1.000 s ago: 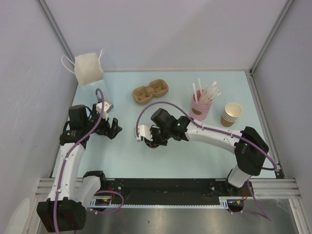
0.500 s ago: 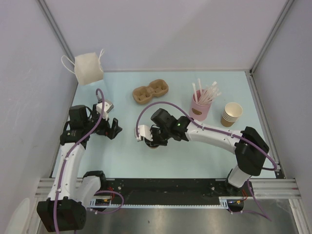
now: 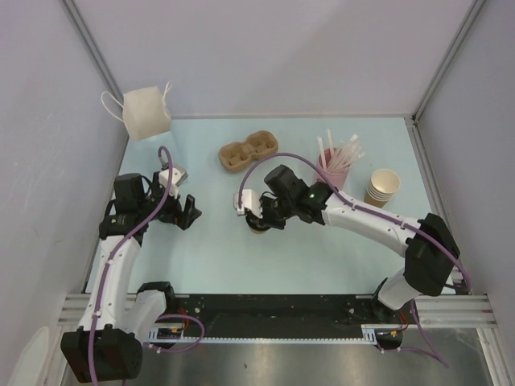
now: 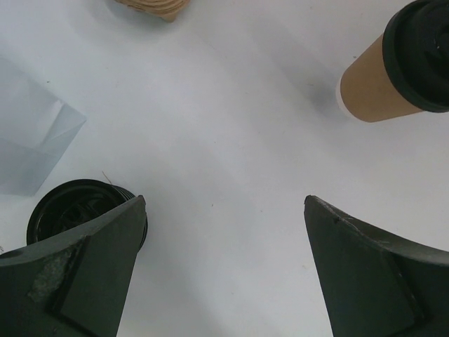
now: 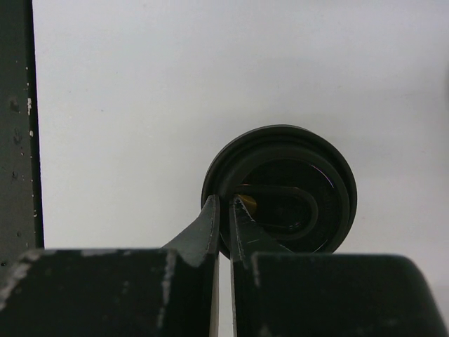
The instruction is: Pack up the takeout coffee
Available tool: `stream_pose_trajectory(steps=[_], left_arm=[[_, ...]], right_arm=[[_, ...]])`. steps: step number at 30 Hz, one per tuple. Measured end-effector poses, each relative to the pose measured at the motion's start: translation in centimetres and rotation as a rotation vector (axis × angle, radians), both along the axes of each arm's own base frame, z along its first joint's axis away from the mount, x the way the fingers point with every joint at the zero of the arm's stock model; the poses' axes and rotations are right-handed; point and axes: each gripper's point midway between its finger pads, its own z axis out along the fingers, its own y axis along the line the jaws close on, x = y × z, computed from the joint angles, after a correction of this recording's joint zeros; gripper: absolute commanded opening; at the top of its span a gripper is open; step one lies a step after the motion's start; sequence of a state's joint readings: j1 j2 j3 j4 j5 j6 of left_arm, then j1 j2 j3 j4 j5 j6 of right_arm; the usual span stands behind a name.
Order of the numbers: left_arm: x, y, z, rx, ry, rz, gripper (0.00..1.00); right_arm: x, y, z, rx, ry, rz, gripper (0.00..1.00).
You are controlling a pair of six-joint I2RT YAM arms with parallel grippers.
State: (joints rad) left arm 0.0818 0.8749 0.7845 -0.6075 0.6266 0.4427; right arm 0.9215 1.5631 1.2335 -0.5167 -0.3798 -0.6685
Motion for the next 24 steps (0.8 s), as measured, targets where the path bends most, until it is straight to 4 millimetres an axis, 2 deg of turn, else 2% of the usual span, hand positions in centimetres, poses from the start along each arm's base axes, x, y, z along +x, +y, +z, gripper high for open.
stream_pose_trajectory(steps=[6, 11, 14, 19, 24], left_arm=[[0.1, 0.3, -0.1, 0.011, 0.000, 0.015, 0.99], [0.5, 0.8, 0.1, 0.035, -0.002, 0.037, 0.99], [1.2, 1.6, 1.1, 0.072, -0.018, 0.058, 1.00], [2.7, 2.8, 3.8, 0.140, -0.081, 0.090, 0.99], [5.1, 3.7, 6.3, 0.167, -0.121, 0.119, 0.99]], right_arm=[[1.3, -1.3, 1.8, 0.048, 0.003, -0.056, 0.00], [3.3, -4.2, 4.8, 0.116, 0.011, -0.147, 0.00], [4.0, -6.0, 6.7, 0.138, -0.007, -0.192, 0.00], [2.1, -6.9, 8.7, 0.171, 0.001, -0.168, 0.00], [0.5, -7.0, 9.2, 0.192, 0.048, -0.135, 0.00]])
